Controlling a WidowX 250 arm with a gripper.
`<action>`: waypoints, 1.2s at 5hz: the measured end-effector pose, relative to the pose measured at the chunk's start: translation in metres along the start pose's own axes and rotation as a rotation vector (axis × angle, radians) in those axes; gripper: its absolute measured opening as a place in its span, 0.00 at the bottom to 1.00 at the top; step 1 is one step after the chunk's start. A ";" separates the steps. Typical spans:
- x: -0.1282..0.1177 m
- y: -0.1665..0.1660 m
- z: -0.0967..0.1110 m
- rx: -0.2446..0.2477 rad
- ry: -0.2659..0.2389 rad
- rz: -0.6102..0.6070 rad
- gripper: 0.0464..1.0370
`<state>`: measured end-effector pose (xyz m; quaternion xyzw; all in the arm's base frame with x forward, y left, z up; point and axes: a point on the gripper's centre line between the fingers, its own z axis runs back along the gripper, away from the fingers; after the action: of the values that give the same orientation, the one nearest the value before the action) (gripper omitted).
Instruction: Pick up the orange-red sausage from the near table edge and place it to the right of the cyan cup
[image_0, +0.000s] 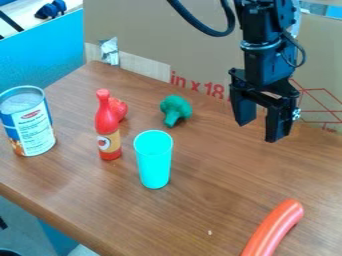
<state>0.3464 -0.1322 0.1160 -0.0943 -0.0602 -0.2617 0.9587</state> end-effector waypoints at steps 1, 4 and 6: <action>-0.006 -0.001 -0.016 -0.012 0.043 0.004 0.97; -0.037 -0.089 -0.037 -0.065 0.072 -0.233 0.97; -0.038 -0.099 -0.060 -0.035 0.227 -0.291 0.97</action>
<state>0.2669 -0.2094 0.0656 -0.0710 0.0399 -0.4075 0.9096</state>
